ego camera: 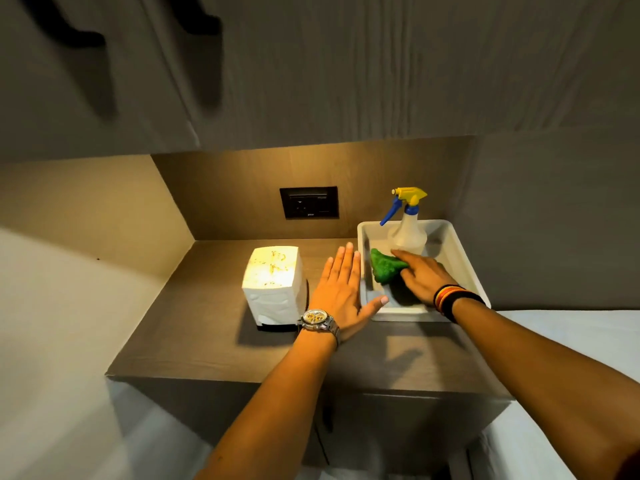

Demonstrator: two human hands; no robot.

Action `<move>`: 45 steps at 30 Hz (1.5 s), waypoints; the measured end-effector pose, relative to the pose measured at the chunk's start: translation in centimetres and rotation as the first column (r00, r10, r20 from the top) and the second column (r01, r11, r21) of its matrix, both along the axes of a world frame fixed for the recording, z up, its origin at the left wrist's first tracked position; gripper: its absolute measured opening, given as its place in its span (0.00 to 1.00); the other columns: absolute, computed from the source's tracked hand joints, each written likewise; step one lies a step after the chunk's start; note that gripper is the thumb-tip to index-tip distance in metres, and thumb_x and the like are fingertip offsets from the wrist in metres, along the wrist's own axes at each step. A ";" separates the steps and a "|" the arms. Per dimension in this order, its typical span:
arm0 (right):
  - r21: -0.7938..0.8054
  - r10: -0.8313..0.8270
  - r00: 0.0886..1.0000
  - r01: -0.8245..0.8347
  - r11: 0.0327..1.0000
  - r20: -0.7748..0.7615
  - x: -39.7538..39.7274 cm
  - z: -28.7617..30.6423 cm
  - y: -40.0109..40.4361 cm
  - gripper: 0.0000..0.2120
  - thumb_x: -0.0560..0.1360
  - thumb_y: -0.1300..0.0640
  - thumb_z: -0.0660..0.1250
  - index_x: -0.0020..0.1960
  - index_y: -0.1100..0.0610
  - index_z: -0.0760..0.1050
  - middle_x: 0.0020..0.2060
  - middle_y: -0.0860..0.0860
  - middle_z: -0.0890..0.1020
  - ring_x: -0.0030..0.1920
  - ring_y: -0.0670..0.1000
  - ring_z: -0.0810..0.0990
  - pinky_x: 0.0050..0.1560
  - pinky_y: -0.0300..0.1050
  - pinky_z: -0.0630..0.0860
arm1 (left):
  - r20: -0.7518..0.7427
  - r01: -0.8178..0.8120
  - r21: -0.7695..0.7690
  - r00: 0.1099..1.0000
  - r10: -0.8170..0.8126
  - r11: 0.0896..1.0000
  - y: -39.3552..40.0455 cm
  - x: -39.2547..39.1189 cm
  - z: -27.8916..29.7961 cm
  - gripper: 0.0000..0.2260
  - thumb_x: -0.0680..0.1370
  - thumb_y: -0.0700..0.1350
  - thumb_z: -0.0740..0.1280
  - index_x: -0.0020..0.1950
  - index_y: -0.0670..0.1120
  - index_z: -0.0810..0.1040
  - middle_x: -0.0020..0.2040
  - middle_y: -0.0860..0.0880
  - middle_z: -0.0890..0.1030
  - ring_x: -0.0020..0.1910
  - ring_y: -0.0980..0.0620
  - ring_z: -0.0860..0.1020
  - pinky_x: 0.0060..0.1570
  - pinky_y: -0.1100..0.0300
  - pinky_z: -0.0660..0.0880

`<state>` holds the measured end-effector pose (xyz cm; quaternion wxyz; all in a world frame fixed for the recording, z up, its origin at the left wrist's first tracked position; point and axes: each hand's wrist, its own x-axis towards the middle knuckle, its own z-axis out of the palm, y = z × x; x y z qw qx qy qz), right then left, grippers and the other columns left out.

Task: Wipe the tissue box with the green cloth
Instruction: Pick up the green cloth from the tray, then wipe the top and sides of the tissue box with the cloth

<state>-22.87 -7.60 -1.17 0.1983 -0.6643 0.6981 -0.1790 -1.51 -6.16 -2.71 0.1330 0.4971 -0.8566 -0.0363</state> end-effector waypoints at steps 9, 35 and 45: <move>-0.223 -0.100 0.975 0.143 0.964 0.197 11.7 8.8 2.6 0.25 0.76 0.60 0.55 0.72 0.52 0.68 0.67 0.61 0.75 0.66 0.64 0.74 0.68 0.55 0.68 | -0.105 -0.254 -0.194 0.966 0.238 0.947 4.1 12.0 3.8 0.41 0.77 0.67 0.49 0.79 0.41 0.42 0.81 0.41 0.42 0.79 0.43 0.41 0.78 0.48 0.41; -0.052 0.147 0.986 -0.143 0.988 0.078 18.8 6.0 1.6 0.23 0.78 0.58 0.57 0.73 0.54 0.66 0.69 0.56 0.74 0.67 0.60 0.73 0.71 0.56 0.67 | -0.447 -0.368 0.335 0.748 0.490 0.867 9.8 7.4 -3.0 0.41 0.79 0.55 0.60 0.78 0.40 0.35 0.80 0.40 0.41 0.79 0.44 0.41 0.78 0.50 0.42; -0.105 0.245 0.968 -0.239 0.965 0.048 17.0 5.4 0.7 0.21 0.80 0.58 0.59 0.73 0.52 0.66 0.69 0.57 0.74 0.68 0.60 0.72 0.69 0.56 0.68 | -0.576 -0.377 0.320 0.651 0.494 0.869 2.9 10.3 -3.6 0.57 0.70 0.54 0.75 0.76 0.50 0.29 0.81 0.41 0.50 0.75 0.39 0.62 0.69 0.41 0.69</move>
